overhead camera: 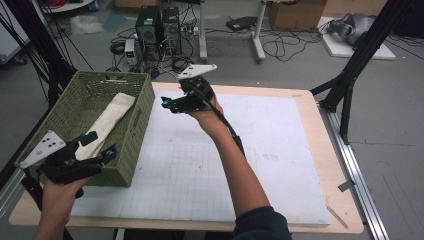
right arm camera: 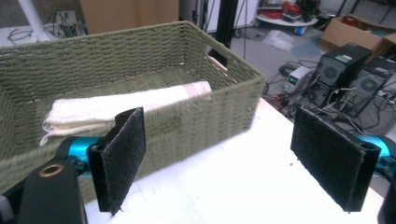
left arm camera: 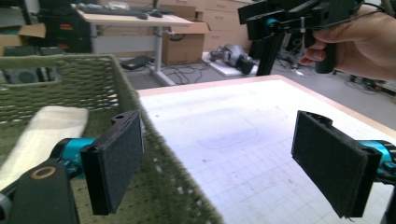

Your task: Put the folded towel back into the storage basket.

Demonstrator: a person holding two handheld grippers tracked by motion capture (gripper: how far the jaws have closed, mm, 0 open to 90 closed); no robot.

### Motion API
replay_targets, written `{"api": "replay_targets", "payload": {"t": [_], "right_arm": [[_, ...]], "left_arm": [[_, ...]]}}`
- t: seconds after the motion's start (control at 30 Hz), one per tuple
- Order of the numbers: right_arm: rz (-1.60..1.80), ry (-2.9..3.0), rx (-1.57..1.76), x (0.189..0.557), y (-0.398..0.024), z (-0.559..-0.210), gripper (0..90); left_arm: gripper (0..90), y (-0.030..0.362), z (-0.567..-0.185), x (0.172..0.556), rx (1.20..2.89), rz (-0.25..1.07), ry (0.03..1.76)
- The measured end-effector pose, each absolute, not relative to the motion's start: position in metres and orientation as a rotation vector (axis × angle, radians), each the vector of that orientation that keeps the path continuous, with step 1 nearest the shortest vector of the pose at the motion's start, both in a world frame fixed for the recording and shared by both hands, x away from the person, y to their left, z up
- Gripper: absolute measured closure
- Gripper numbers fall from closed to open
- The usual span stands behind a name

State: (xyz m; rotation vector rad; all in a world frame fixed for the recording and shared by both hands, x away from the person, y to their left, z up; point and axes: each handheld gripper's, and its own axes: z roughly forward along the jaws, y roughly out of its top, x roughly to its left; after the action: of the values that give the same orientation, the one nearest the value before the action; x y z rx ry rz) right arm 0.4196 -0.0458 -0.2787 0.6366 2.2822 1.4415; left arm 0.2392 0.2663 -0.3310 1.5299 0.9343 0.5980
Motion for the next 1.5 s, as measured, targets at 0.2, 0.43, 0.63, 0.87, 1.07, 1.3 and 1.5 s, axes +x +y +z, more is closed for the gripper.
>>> {"api": "replay_targets", "payload": {"t": [0.2, 0.43, 0.63, 0.87, 1.07, 1.3, 1.5], "right_arm": [[1.430, 2.262, 0.689, 0.408, -0.081, -0.288, 16.9], [1.419, 2.227, 0.728, 0.393, -0.114, -0.293, 16.9], [1.387, 2.172, 0.778, 0.375, -0.147, -0.301, 16.8], [1.339, 2.133, 0.831, 0.348, -0.189, -0.310, 16.8], [1.305, 2.101, 0.865, 0.329, -0.222, -0.323, 16.8], [1.292, 2.055, 0.923, 0.309, -0.253, -0.335, 16.8], [1.282, 2.016, 0.999, 0.288, -0.279, -0.354, 16.8]], "left_arm": [[17.2, 0.254, -0.330, 0.243, 1.555, 0.566, 0.896], [17.2, 0.238, -0.328, 0.247, 1.572, 0.536, 0.849], [17.2, 0.220, -0.329, 0.249, 1.586, 0.489, 0.796], [17.3, 0.197, -0.333, 0.252, 1.588, 0.412, 0.729], [17.6, 0.167, -0.343, 0.254, 1.647, 0.364, 0.661], [17.8, 0.145, -0.354, 0.256, 1.667, 0.358, 0.625], [17.9, 0.136, -0.373, 0.263, 1.674, 0.360, 0.630]]}}
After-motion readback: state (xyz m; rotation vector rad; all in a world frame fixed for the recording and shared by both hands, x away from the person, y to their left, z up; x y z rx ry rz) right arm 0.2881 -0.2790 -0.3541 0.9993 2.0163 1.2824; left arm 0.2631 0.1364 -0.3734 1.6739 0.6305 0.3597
